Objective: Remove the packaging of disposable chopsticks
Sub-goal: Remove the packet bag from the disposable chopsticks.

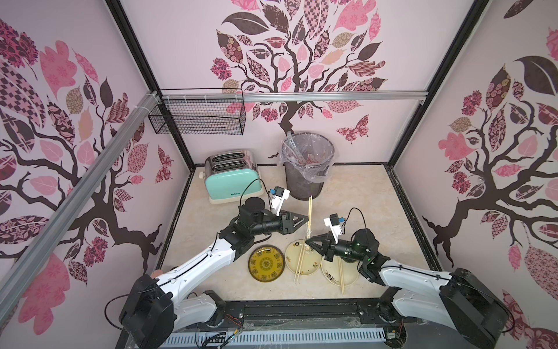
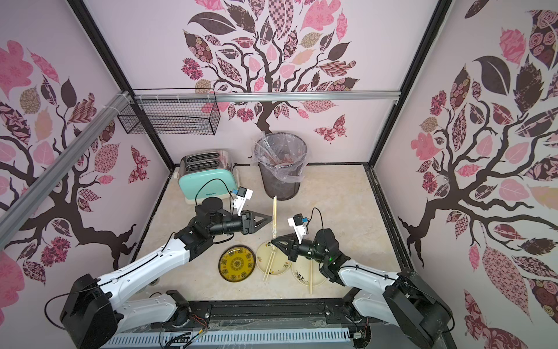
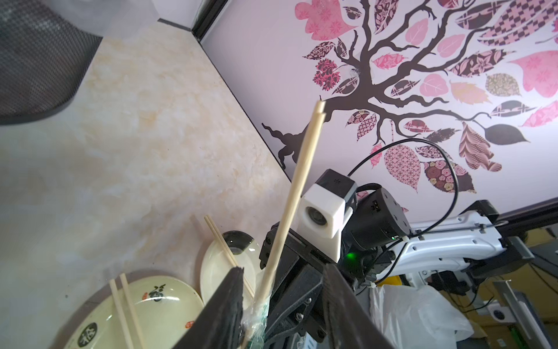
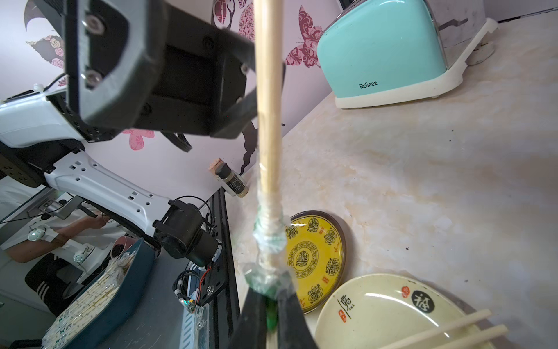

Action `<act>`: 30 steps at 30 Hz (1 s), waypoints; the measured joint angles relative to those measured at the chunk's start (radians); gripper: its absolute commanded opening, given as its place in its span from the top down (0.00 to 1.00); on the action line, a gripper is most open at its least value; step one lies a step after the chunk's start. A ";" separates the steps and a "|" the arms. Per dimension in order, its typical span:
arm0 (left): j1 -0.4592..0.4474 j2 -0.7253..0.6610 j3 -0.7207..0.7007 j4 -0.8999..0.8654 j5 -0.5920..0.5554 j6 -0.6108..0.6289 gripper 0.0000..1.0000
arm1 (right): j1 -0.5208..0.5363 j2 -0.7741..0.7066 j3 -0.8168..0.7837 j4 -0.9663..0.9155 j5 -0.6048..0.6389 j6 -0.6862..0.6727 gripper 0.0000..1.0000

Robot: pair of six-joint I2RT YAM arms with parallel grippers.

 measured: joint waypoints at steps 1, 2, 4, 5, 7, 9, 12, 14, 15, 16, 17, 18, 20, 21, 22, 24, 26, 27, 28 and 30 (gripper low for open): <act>0.000 0.000 0.020 -0.012 0.002 0.012 0.52 | 0.000 -0.002 0.000 0.000 0.000 0.000 1.00; 0.000 0.001 0.032 -0.020 0.004 0.021 0.52 | 0.000 -0.003 0.000 0.000 0.000 0.000 1.00; 0.000 0.006 0.051 -0.033 0.008 0.035 0.52 | 0.000 -0.005 0.000 0.000 0.000 0.000 1.00; 0.000 0.012 0.059 -0.038 0.008 0.040 0.53 | 0.000 -0.006 0.000 0.000 0.000 0.000 1.00; 0.000 0.029 0.066 -0.050 0.009 0.053 0.53 | 0.000 -0.009 0.000 0.000 0.000 0.000 1.00; 0.000 0.047 0.067 -0.059 0.012 0.058 0.55 | 0.000 -0.013 0.000 0.000 0.000 0.000 1.00; 0.000 0.071 0.066 -0.064 0.018 0.058 0.59 | 0.000 -0.017 0.000 0.000 0.000 0.000 1.00; 0.000 0.079 0.064 -0.063 0.021 0.058 0.66 | 0.000 -0.018 0.000 0.000 0.000 0.000 1.00; -0.001 0.082 0.062 -0.061 0.023 0.058 0.67 | 0.000 -0.018 0.000 0.000 0.000 0.000 1.00; -0.002 0.084 0.058 -0.060 0.024 0.057 0.69 | 0.000 -0.018 0.000 0.000 0.000 0.000 1.00; -0.005 0.087 0.055 -0.059 0.024 0.057 0.71 | 0.000 -0.018 0.000 0.000 0.000 0.000 1.00; -0.010 0.091 0.054 -0.058 0.026 0.056 0.74 | 0.000 -0.018 0.000 0.000 0.001 0.000 1.00; -0.024 0.100 0.046 -0.054 0.027 0.056 0.79 | 0.000 -0.018 0.000 -0.002 0.003 0.001 1.00; -0.031 0.104 0.042 -0.051 0.027 0.056 0.81 | 0.000 -0.018 0.000 -0.003 0.004 0.001 1.00; -0.039 0.108 0.035 -0.045 0.027 0.054 0.83 | 0.000 -0.018 0.000 -0.005 0.005 0.001 1.00; -0.050 0.113 0.019 -0.029 0.023 0.053 0.86 | -0.001 -0.018 0.000 -0.010 0.007 0.002 1.00; -0.054 0.115 0.005 -0.014 0.015 0.055 0.89 | -0.001 -0.018 -0.001 -0.024 0.008 0.009 1.00; -0.054 0.116 0.001 -0.010 0.011 0.058 0.89 | -0.002 -0.018 -0.001 -0.027 0.008 0.013 1.00; -0.055 0.119 -0.002 -0.005 0.007 0.060 0.90 | -0.002 -0.018 -0.001 -0.031 0.009 0.017 1.00; -0.058 0.124 -0.006 0.004 0.002 0.062 0.91 | -0.002 -0.018 -0.003 -0.035 0.012 0.024 1.00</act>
